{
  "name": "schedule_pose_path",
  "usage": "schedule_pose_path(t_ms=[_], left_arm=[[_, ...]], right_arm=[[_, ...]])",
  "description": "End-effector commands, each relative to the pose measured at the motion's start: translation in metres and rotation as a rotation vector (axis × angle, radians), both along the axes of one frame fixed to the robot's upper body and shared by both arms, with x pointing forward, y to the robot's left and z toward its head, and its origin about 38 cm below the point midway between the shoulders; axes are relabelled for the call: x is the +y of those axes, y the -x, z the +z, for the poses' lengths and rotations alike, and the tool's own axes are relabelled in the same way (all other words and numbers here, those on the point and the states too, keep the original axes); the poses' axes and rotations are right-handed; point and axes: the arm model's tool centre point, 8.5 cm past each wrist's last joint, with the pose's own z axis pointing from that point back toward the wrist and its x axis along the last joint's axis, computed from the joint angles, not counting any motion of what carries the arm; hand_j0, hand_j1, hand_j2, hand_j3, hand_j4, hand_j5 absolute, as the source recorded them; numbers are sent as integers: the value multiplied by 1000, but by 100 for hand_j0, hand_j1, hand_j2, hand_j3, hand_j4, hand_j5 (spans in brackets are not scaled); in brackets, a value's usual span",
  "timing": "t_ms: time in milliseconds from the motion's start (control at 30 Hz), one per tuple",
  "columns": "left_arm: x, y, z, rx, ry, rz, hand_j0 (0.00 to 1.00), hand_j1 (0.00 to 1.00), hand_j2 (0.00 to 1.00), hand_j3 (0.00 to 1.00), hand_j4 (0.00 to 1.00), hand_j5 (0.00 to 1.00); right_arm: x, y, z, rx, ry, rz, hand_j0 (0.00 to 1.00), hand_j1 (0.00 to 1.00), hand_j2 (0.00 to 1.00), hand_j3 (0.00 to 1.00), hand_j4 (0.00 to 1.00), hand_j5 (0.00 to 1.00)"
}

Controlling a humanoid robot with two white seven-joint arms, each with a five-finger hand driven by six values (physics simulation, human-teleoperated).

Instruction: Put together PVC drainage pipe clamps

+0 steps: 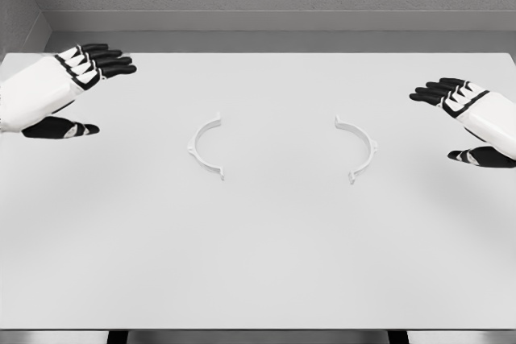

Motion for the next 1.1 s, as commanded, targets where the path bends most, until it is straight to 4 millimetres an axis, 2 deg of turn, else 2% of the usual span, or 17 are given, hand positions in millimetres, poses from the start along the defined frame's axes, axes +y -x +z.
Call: schedule_pose_path(t_ms=[0, 167, 233, 267, 400, 500, 633, 733, 833, 933, 1000, 1067], left_arm=[[-4, 1, -5, 13, -14, -10, 100, 100, 100, 100, 100, 100], [-4, 1, -7, 26, -30, -11, 100, 100, 100, 100, 100, 100], [-6, 1, -10, 34, -29, -16, 100, 100, 100, 100, 100, 100], [-8, 1, -12, 35, -14, -19, 100, 100, 100, 100, 100, 100], [-21, -2, -21, 40, 41, -31, 100, 100, 100, 100, 100, 100], [-27, -5, -24, 39, 75, -34, 100, 100, 100, 100, 100, 100], [-47, -17, -29, 30, 175, -43, 100, 100, 100, 100, 100, 100], [-56, -20, -36, 40, 209, -48, 100, 100, 100, 100, 100, 100], [-75, -35, -52, 88, 212, -71, 100, 100, 100, 100, 100, 100], [-79, -38, -65, 122, 218, -63, 100, 100, 100, 100, 100, 100], [-80, -44, -85, 171, 235, -34, 100, 100, 100, 100, 100, 100], [-79, -46, -90, 181, 240, -25, 100, 100, 100, 100, 100, 100]], right_arm=[[1, 0, -2, 3, 14, 0, 100, 100, 100, 100, 100, 100], [2, -3, 1, -8, 22, -1, 100, 100, 100, 100, 100, 100], [17, -11, -1, 51, 102, 56, 100, 100, 100, 100, 100, 100], [31, -23, -5, 83, 131, 99, 100, 100, 100, 100, 100, 100], [49, -49, -20, 76, 150, 82, 100, 100, 100, 100, 100, 100], [63, -54, -31, 81, 111, 83, 100, 100, 100, 100, 100, 100], [61, -66, -52, 130, 62, 41, 100, 100, 100, 100, 100, 100], [60, -68, -56, 142, 36, 32, 100, 100, 100, 100, 100, 100], [49, -79, -69, 189, 20, -9, 100, 100, 100, 100, 100, 100], [54, -83, -72, 194, 4, -8, 100, 100, 100, 100, 100, 100], [55, -85, -73, 197, -4, -10, 100, 100, 100, 100, 100, 100], [55, -87, -75, 203, -7, -13, 100, 100, 100, 100, 100, 100]])
